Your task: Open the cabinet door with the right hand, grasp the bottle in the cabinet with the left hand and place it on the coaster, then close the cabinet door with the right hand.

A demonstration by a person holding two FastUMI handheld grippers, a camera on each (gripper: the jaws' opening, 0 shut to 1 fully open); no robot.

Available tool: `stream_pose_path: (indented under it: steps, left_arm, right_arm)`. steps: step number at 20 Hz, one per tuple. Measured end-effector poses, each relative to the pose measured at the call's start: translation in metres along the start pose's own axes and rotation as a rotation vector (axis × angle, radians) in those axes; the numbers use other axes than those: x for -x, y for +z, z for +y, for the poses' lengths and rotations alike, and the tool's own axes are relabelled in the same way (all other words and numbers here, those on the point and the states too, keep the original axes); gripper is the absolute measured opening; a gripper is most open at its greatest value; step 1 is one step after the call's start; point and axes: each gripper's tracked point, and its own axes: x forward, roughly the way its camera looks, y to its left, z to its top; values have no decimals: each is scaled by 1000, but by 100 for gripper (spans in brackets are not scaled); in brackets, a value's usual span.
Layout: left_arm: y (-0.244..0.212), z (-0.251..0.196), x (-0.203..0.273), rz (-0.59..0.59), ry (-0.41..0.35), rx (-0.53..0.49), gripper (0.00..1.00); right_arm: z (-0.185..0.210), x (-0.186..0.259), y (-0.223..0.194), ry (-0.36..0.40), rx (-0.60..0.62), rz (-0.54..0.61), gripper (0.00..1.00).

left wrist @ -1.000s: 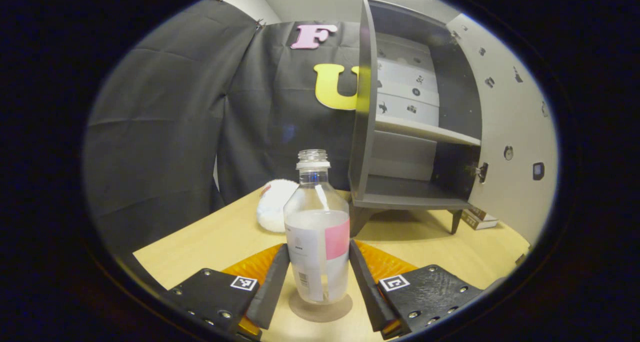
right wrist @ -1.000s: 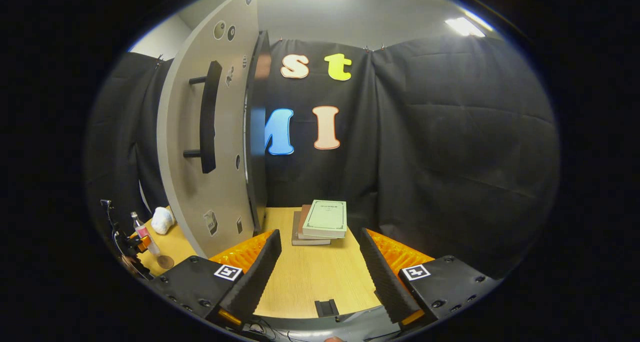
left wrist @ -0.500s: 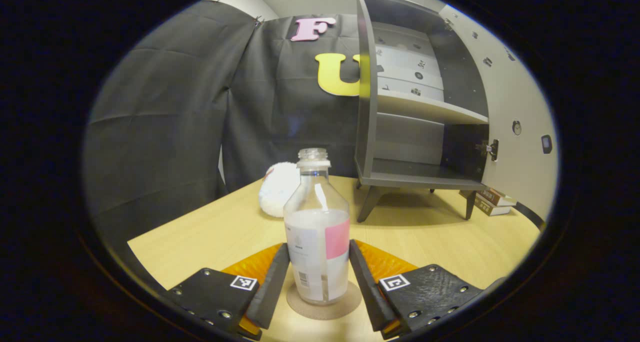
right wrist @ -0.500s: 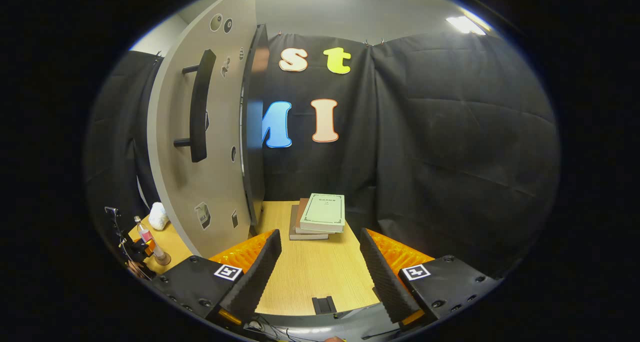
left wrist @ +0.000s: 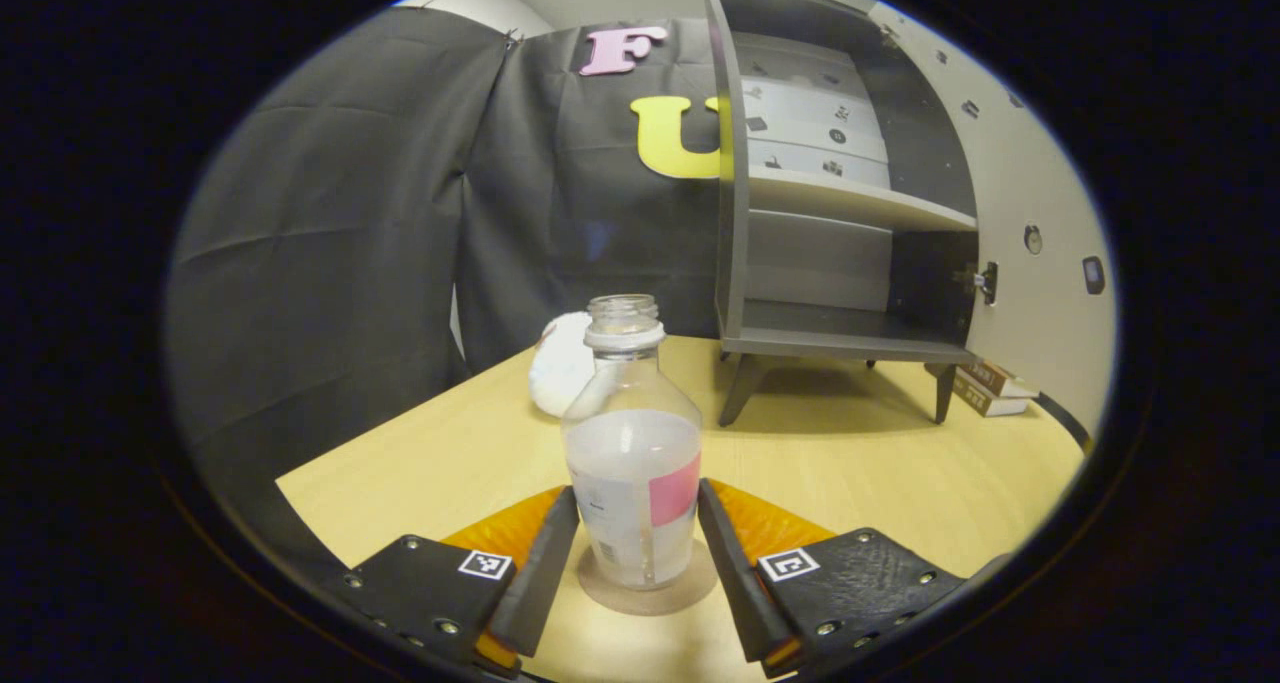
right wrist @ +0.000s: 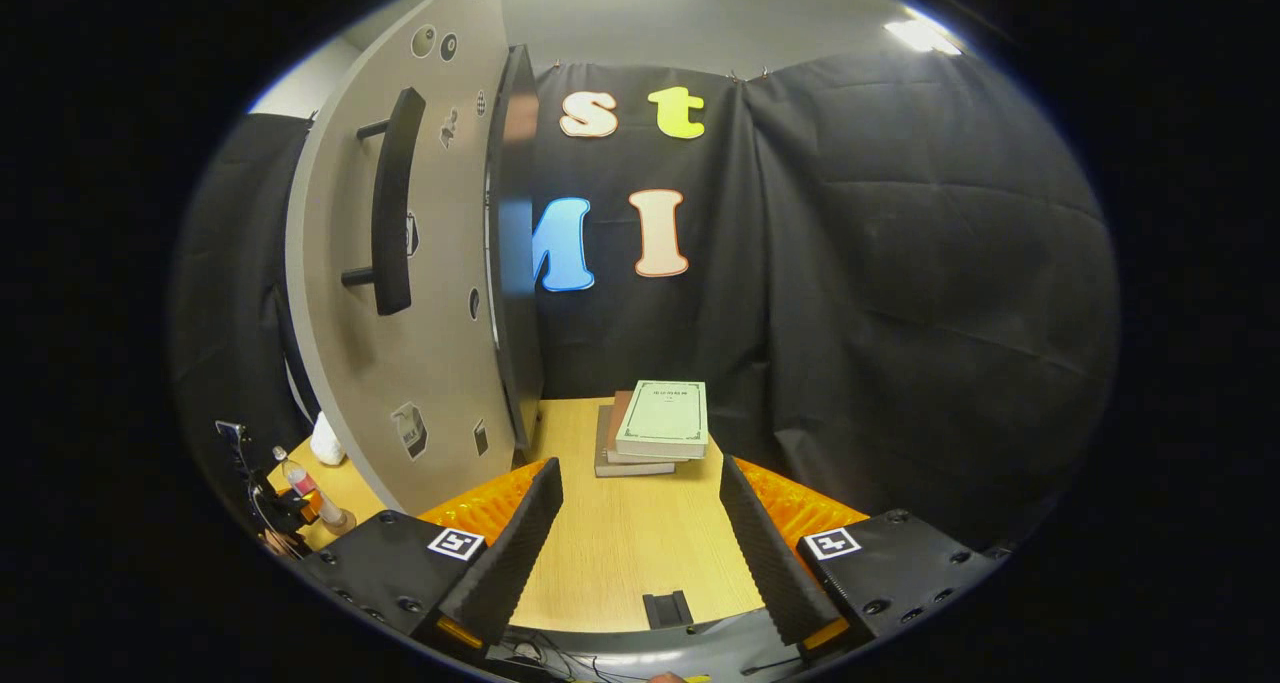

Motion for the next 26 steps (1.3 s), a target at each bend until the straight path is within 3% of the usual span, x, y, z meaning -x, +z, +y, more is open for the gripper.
stream_pose_path:
  steps: [7,9,10,19,20,21,25,26]
  left_arm:
    - [28,5,19,-49,22,10,72]
    - [30,8,21,-43,37,-1,74]
    - [38,11,24,-60,45,-5,72]
    - [159,15,93,-217,59,-7,74]
    - [175,15,102,-237,62,-15,72]
    - [189,14,113,-255,62,-29,71]
    - [234,9,137,-288,39,-99,74]
    - [243,9,139,-295,35,-108,71]
  right_arm:
    - [9,-5,11,72,-55,-36,99]
    - [11,-6,12,87,-62,-36,93]
    - [12,-7,13,94,-63,-37,98]
    - [28,-11,41,192,-99,-87,98]
    - [30,-11,49,206,-106,-107,93]
    - [31,-12,58,215,-112,-128,98]
    - [43,-15,90,254,-137,-180,98]
    - [47,-17,98,264,-141,-186,98]
